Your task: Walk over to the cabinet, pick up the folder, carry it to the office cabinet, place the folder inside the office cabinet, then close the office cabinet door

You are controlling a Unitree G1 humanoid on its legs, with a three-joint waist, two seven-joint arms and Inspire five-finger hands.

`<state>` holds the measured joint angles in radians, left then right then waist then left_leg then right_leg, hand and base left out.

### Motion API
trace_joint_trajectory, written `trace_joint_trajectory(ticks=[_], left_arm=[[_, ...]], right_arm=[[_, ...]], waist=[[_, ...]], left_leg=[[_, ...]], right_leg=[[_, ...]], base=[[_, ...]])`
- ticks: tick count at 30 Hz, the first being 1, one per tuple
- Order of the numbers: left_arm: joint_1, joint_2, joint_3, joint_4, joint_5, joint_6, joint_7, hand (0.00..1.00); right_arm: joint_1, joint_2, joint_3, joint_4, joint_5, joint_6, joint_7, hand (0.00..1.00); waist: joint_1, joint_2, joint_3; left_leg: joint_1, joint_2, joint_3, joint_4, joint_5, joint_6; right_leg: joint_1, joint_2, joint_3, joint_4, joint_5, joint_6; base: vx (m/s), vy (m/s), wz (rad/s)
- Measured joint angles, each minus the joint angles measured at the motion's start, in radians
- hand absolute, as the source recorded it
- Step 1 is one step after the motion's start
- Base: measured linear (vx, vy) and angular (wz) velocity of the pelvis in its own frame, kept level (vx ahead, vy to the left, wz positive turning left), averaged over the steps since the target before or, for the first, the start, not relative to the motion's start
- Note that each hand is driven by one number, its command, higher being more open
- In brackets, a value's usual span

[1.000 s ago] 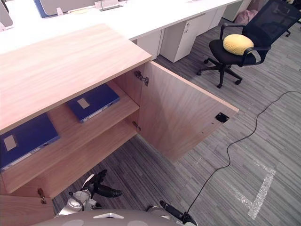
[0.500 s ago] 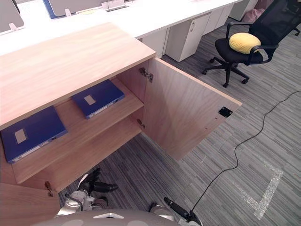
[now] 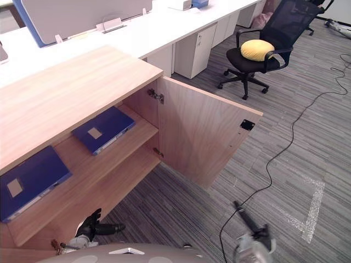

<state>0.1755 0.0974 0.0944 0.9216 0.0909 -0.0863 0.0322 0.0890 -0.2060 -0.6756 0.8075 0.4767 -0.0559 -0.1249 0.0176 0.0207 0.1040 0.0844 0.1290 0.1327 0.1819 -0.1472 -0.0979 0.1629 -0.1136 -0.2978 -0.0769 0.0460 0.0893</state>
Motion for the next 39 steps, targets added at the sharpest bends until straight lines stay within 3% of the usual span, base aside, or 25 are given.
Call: trace_joint_trajectory(ticks=[2,7,19,29,39], left_arm=[[0.012,0.004,0.000,-0.001,0.000,0.000,-0.013,1.00],[0.035,0.014,-0.003,-0.001,-0.002,0.000,-0.019,1.00],[0.062,0.014,-0.024,-0.001,-0.025,0.000,-0.020,1.00],[0.064,0.023,-0.049,-0.001,-0.077,-0.006,-0.032,1.00],[0.081,0.020,-0.047,-0.010,-0.150,-0.012,-0.032,1.00]], right_arm=[[-0.044,-0.092,-0.034,0.000,-0.002,0.000,-0.012,1.00],[-0.113,-0.182,-0.019,0.001,-0.003,-0.001,-0.012,1.00],[-0.218,-0.205,0.206,0.084,-0.082,0.023,0.014,1.00],[-0.418,-0.350,0.477,0.193,-0.157,0.026,0.090,1.00],[-0.529,-0.380,0.533,0.210,-0.187,0.027,0.086,1.00]], waist=[[0.000,-0.004,-0.001],[0.000,-0.017,-0.012],[0.001,-0.005,-0.022],[0.008,-0.008,-0.022],[0.010,-0.016,-0.019]], left_leg=[[0.004,-0.004,-0.006,-0.015,0.000,0.000],[0.012,-0.012,-0.018,-0.028,0.004,0.002],[-0.014,-0.050,-0.039,-0.049,0.024,0.016],[-0.044,-0.086,-0.069,-0.047,0.038,0.039],[-0.075,-0.090,-0.076,-0.032,0.041,0.042]], right_leg=[[0.001,-0.002,-0.003,0.000,0.001,0.001],[-0.001,-0.007,-0.006,0.000,0.003,0.005],[-0.026,-0.042,-0.025,0.000,0.015,0.023],[-0.038,-0.073,-0.050,0.000,0.031,0.032],[-0.061,-0.077,-0.051,0.000,0.041,0.028]], base=[[0.04,0.043,0.02],[-0.01,0.018,0.02],[-0.01,0.033,0.05],[-0.02,0.039,0.09],[-0.03,0.012,0.01]])
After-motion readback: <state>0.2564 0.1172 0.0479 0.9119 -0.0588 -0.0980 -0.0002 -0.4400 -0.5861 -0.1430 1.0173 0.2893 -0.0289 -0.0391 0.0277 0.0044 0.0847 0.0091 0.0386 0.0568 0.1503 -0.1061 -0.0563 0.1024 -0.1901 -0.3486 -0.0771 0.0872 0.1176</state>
